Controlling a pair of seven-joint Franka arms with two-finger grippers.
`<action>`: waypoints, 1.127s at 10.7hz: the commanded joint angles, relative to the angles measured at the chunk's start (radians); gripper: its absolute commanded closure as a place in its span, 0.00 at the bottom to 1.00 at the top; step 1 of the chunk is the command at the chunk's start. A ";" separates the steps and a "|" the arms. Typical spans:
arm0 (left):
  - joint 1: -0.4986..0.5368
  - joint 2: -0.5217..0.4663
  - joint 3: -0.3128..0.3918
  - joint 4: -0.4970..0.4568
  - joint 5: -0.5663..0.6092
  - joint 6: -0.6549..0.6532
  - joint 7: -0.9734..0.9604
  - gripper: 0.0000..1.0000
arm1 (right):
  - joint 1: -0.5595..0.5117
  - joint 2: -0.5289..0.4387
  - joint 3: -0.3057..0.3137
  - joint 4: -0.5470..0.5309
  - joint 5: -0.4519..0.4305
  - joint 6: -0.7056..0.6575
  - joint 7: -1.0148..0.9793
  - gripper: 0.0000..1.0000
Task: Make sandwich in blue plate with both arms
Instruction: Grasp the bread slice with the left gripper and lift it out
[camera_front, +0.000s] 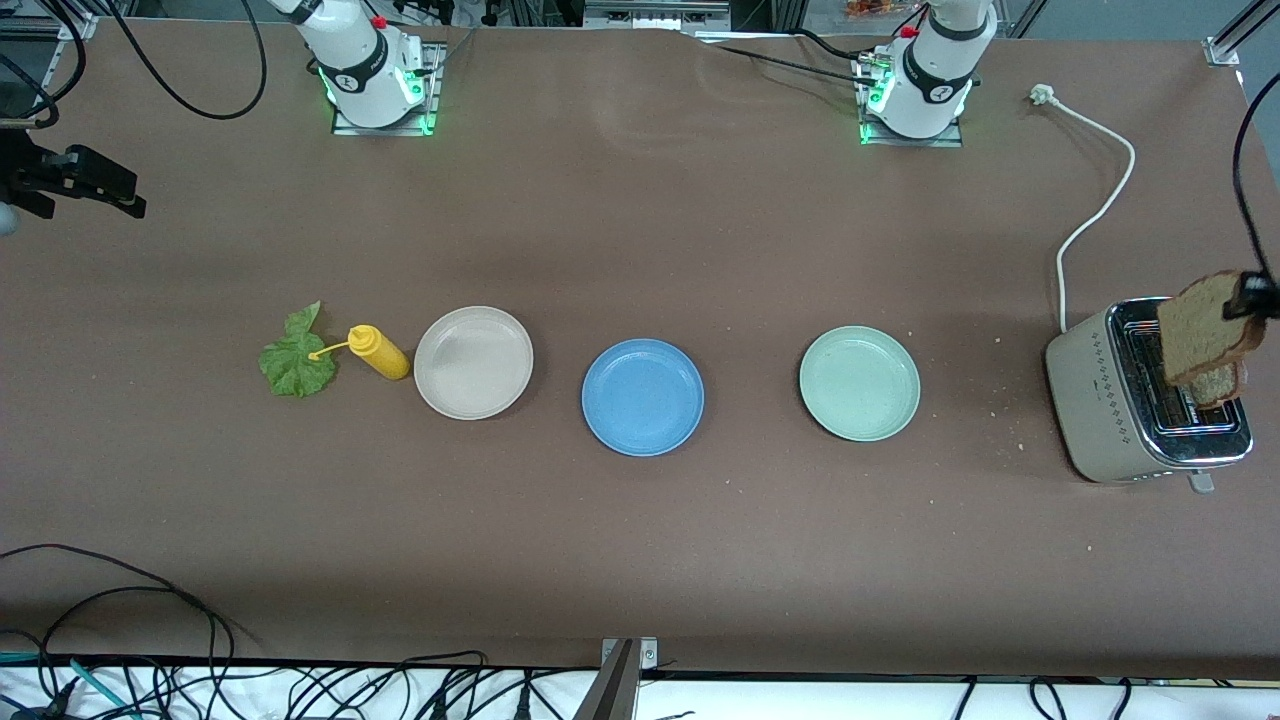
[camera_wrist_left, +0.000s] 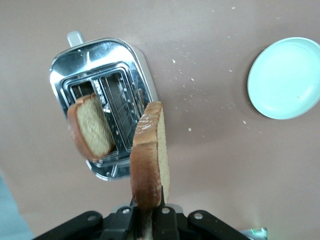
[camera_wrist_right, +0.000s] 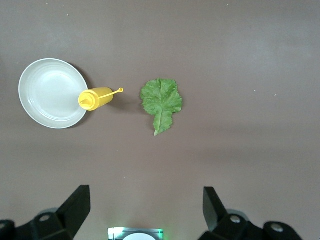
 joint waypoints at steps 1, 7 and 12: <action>0.002 -0.042 -0.029 0.075 -0.038 -0.118 0.008 1.00 | -0.001 -0.005 0.002 0.009 0.010 -0.017 0.011 0.00; -0.164 -0.037 -0.029 0.075 -0.189 -0.151 -0.204 1.00 | -0.001 -0.005 0.000 0.009 0.010 -0.017 0.011 0.00; -0.370 0.009 -0.025 0.063 -0.201 -0.149 -0.473 1.00 | -0.001 -0.005 0.000 0.009 0.010 -0.017 0.011 0.00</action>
